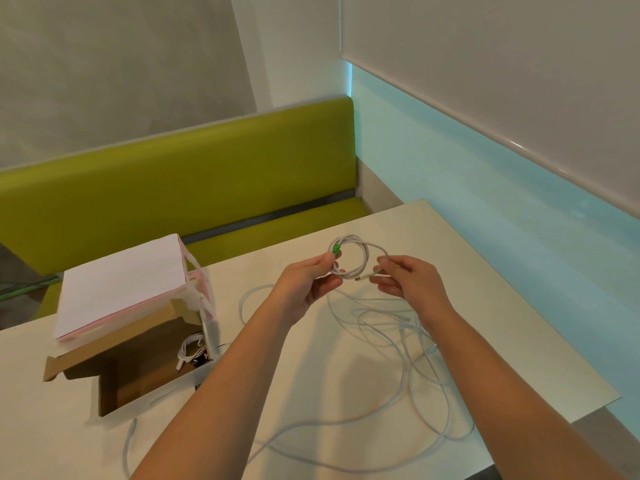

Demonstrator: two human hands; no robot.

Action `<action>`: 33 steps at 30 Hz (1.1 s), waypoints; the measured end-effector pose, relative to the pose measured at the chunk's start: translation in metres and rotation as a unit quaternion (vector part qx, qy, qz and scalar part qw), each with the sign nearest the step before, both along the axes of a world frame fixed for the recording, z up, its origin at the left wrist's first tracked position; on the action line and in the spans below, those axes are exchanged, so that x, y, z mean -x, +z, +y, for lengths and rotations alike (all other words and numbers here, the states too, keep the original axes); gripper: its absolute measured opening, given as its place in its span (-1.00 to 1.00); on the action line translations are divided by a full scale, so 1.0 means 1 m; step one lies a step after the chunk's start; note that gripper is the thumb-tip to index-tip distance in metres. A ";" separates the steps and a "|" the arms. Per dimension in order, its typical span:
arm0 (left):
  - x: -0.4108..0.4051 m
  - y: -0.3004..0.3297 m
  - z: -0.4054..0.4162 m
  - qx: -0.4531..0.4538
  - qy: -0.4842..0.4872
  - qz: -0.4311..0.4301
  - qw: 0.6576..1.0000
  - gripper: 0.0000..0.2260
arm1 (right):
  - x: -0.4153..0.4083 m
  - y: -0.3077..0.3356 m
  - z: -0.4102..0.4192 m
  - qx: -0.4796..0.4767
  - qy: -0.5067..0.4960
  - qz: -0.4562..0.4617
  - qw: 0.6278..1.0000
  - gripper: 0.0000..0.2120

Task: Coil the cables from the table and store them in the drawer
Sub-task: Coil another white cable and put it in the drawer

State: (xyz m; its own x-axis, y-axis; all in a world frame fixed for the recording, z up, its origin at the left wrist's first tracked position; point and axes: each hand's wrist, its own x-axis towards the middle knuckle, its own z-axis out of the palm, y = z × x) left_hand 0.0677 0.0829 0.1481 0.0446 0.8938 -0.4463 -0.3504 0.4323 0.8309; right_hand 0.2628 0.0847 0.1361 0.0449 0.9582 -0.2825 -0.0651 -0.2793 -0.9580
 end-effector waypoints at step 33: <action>-0.026 -0.005 0.011 -0.026 0.125 0.070 0.989 -0.78 | 0.015 0.016 -0.003 0.145 0.162 0.169 0.961 -0.57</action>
